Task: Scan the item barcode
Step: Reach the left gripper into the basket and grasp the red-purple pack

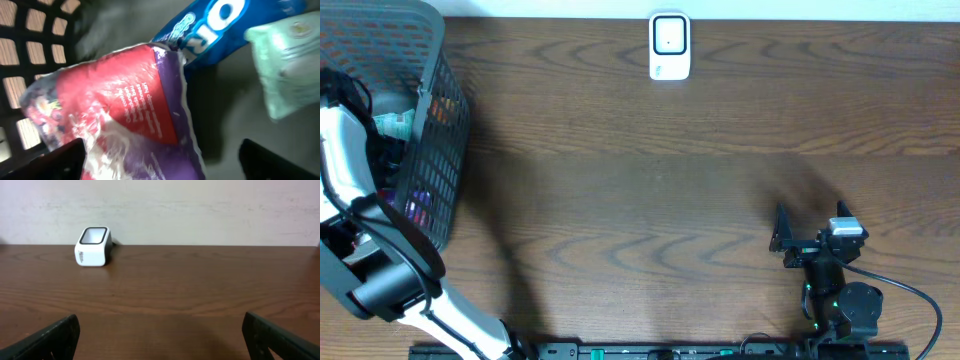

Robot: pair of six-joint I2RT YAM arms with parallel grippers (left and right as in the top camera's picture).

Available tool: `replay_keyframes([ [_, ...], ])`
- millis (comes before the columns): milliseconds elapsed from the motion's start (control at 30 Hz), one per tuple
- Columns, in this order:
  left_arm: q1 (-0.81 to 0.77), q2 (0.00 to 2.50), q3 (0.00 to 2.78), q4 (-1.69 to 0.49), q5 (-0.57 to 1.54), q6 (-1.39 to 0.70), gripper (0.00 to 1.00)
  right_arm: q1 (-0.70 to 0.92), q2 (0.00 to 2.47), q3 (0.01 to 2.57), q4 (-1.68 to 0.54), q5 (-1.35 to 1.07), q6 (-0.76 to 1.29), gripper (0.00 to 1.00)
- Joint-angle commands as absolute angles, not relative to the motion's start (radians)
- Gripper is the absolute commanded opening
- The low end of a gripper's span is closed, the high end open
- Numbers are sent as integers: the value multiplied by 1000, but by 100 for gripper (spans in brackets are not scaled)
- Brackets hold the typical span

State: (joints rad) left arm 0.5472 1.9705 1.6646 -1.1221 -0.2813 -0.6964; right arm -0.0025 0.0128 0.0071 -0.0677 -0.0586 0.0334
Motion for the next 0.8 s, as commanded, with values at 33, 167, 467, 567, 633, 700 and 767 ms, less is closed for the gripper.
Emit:
replay_keyframes([
  [33, 547, 2040, 1640, -1128, -308, -750, 76, 6, 9, 6, -72, -58, 29, 99],
  [167, 547, 2082, 1640, -1140, -308, -750, 56, 6, 9, 6, -72, -58, 29, 99],
  [467, 547, 2103, 1641, -1178, -295, -749, 8, 6, 9, 6, -72, -58, 29, 99],
  [567, 547, 2085, 1661, -1194, -257, -741, 7, 6, 9, 6, -72, -58, 29, 99],
  [633, 547, 2058, 1695, -1205, -221, -725, 7, 6, 9, 6, -72, -58, 29, 99],
  [700, 547, 2007, 1726, -1207, -173, -698, 7, 6, 9, 6, -72, -58, 29, 99],
  [767, 547, 1942, 1746, -1204, -141, -693, 7, 6, 9, 6, -72, -58, 29, 99],
])
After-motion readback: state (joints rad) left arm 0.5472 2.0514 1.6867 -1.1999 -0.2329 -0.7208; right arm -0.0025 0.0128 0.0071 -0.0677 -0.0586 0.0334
